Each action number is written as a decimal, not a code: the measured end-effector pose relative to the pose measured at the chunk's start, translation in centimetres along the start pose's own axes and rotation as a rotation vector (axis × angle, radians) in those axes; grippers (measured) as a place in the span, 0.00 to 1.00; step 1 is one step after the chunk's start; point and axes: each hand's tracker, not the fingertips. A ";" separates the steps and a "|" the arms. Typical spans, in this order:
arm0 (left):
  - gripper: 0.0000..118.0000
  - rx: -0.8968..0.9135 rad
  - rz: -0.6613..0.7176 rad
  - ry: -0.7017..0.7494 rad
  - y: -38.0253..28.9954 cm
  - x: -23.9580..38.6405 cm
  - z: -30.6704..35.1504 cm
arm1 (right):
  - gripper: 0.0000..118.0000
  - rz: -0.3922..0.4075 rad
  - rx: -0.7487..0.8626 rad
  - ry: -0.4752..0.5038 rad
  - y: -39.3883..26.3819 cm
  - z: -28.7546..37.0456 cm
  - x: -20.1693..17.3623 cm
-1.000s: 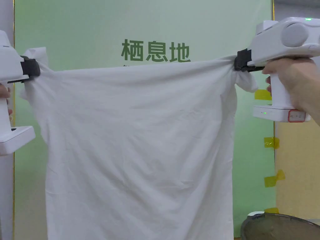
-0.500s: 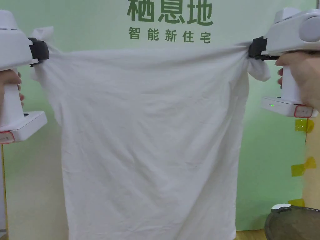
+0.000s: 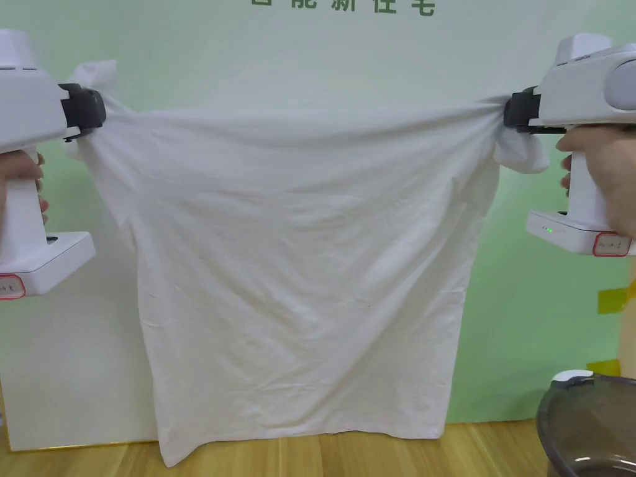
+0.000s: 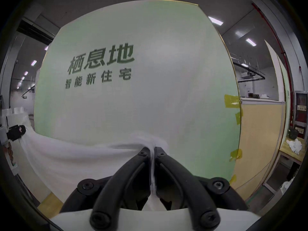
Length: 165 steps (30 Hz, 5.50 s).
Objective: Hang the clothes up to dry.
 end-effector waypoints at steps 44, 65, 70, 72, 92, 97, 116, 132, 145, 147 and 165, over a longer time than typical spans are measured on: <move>0.06 -0.645 0.114 -0.124 -37.1 17.8 45.2 | 0.04 0.045 -0.567 0.205 -43.3 40.0 6.2; 0.56 -0.274 0.046 0.066 -28.0 20.4 33.9 | 0.90 0.004 -0.114 0.212 -30.4 32.3 -3.7; 0.01 -0.319 0.080 0.079 -28.5 21.3 32.1 | 0.00 0.071 -0.109 0.217 -31.9 31.1 -7.9; 0.01 -0.333 0.088 0.084 -28.7 21.3 32.3 | 0.00 0.040 -0.139 0.209 -32.6 30.7 -8.0; 0.92 -0.786 0.112 0.217 -34.7 20.7 41.5 | 0.00 0.065 -0.251 0.396 -36.8 29.3 -11.5; 0.94 -0.927 0.205 0.252 -37.4 19.6 41.8 | 0.00 0.069 -0.268 0.419 -37.3 29.0 -12.3; 0.13 -0.923 0.165 0.161 -39.2 19.2 41.1 | 0.00 0.224 -0.342 0.566 -34.1 20.3 -20.5; 0.13 -0.911 0.051 0.151 -39.5 19.8 41.3 | 0.97 0.318 -0.953 0.670 -36.7 -4.6 -43.8; 0.13 -0.907 0.121 0.135 -39.6 18.5 41.4 | 0.54 0.350 -0.994 0.605 -43.4 -8.1 -46.6; 0.13 -0.911 0.120 0.131 -39.4 18.3 41.3 | 0.31 0.368 -0.969 0.625 -43.1 -7.6 -46.2; 0.13 -0.375 -0.018 0.129 -28.3 17.6 34.2 | 0.03 0.118 -0.237 0.428 -17.2 6.8 -21.7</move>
